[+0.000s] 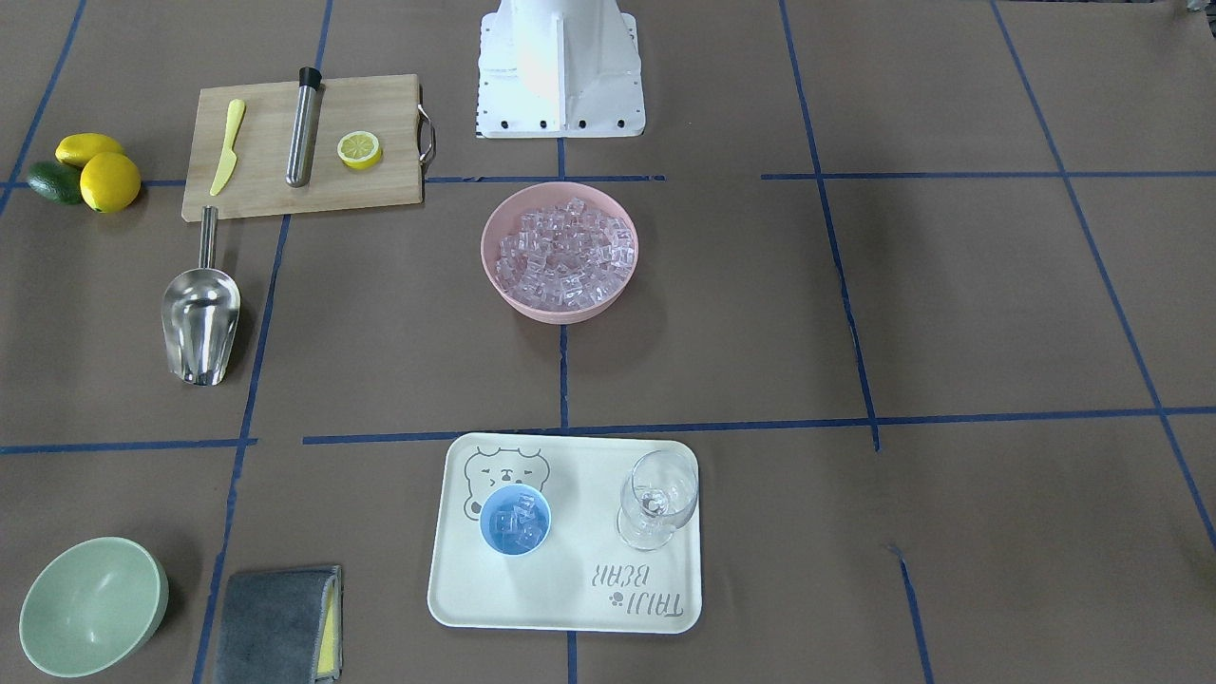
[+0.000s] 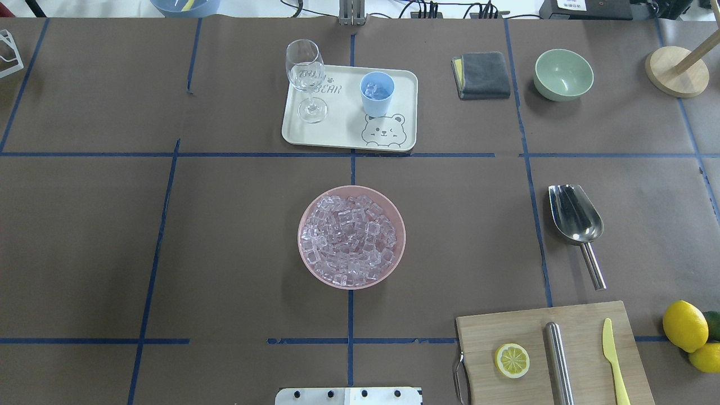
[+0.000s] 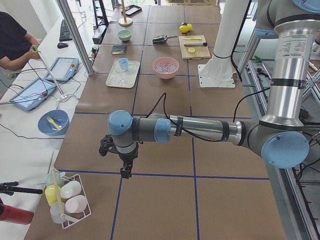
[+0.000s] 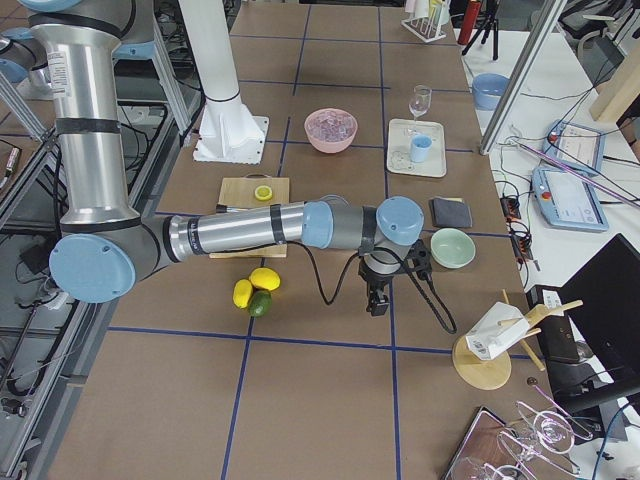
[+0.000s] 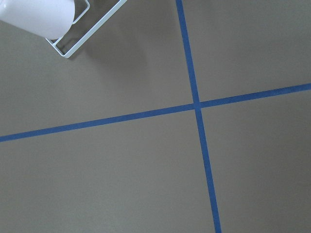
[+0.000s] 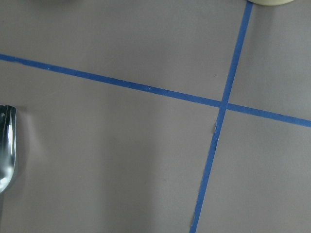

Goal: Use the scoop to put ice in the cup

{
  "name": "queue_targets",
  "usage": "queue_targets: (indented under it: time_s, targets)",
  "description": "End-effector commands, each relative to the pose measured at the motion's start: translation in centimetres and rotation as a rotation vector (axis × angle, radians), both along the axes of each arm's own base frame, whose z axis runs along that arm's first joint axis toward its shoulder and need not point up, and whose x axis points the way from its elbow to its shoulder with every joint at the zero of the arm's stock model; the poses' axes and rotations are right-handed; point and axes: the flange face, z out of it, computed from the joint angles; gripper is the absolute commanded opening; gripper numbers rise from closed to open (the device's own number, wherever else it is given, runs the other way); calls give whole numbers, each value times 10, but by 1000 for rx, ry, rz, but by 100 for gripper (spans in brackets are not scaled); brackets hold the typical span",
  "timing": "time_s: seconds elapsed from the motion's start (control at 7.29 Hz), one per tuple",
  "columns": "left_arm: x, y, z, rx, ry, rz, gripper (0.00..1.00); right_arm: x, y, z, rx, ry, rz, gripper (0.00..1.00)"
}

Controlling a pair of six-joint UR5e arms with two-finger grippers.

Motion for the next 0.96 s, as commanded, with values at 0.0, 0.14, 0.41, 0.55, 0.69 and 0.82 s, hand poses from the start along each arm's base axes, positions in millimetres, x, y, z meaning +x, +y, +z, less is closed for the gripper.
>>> queue_targets:
  time_s: [0.0, 0.14, 0.41, 0.55, 0.69, 0.82]
  targets:
    - [6, 3, 3, -26, 81, -7, 100, 0, -2, -1, -30, 0, 29, 100]
    - [6, 3, 0, -55, 83, -45, 100, 0, -1, 1, -35, 0, 29, 100]
    - [6, 6, 5, -61, 76, -45, 100, 6, 3, 21, -73, 0, 38, 100]
    - [6, 6, 5, -61, 75, -45, 100, 12, 4, 28, -87, 0, 50, 100]
    - [6, 6, 5, -61, 75, -45, 100, 15, 5, 31, -90, 0, 54, 100]
    - [6, 7, 5, -61, 73, -45, 100, 26, 11, 40, -69, 0, 75, 100]
